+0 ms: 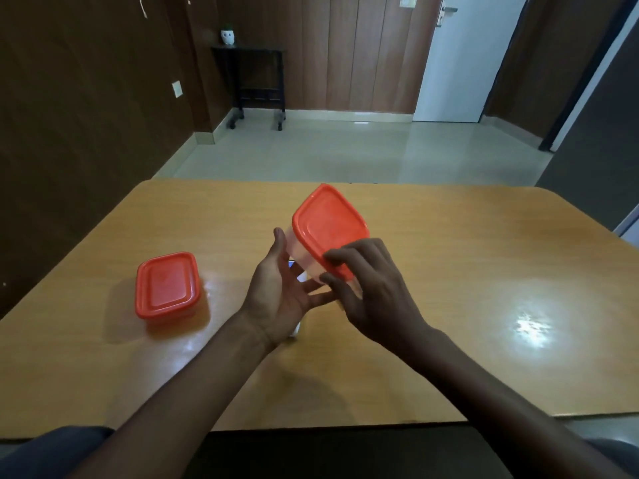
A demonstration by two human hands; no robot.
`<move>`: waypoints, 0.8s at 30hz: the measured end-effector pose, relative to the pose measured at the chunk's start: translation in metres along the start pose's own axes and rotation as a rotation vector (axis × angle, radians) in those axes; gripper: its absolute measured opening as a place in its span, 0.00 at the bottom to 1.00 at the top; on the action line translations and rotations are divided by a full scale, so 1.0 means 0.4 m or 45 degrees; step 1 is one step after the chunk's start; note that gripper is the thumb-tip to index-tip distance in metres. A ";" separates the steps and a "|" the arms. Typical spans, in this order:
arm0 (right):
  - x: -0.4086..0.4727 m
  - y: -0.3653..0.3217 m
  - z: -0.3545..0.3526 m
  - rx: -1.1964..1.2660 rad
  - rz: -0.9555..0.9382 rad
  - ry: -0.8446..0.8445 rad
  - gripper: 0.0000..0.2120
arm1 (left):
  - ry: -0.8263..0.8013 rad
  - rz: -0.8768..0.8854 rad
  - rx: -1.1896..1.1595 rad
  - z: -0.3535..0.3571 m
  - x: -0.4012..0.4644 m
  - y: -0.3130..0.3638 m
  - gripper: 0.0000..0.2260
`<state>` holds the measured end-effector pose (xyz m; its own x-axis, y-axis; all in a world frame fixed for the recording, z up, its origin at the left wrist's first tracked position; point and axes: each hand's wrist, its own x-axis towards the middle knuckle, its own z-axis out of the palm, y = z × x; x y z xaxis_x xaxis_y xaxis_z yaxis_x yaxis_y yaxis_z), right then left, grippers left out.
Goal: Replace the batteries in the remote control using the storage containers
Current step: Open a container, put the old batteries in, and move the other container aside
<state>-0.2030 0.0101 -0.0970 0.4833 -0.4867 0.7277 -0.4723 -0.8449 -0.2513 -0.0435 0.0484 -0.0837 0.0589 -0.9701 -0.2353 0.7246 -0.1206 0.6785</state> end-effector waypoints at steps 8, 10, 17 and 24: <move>0.003 0.014 -0.005 -0.084 -0.381 -0.172 0.16 | -0.173 -0.170 -0.156 -0.042 0.002 0.035 0.36; 0.007 0.008 -0.008 0.032 -0.429 -0.204 0.13 | -0.218 -0.140 -0.178 -0.042 0.000 0.051 0.38; 0.038 -0.047 -0.054 0.476 0.212 0.101 0.12 | -0.386 0.019 0.239 -0.037 -0.016 0.053 0.37; 0.056 -0.040 -0.085 0.395 0.209 0.218 0.15 | -0.329 0.374 0.911 -0.018 -0.020 0.025 0.53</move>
<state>-0.2098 0.0203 -0.0550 0.2777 -0.5990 0.7511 -0.2754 -0.7986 -0.5351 -0.0319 0.0562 -0.0800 -0.0452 -0.9905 0.1300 0.0849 0.1259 0.9884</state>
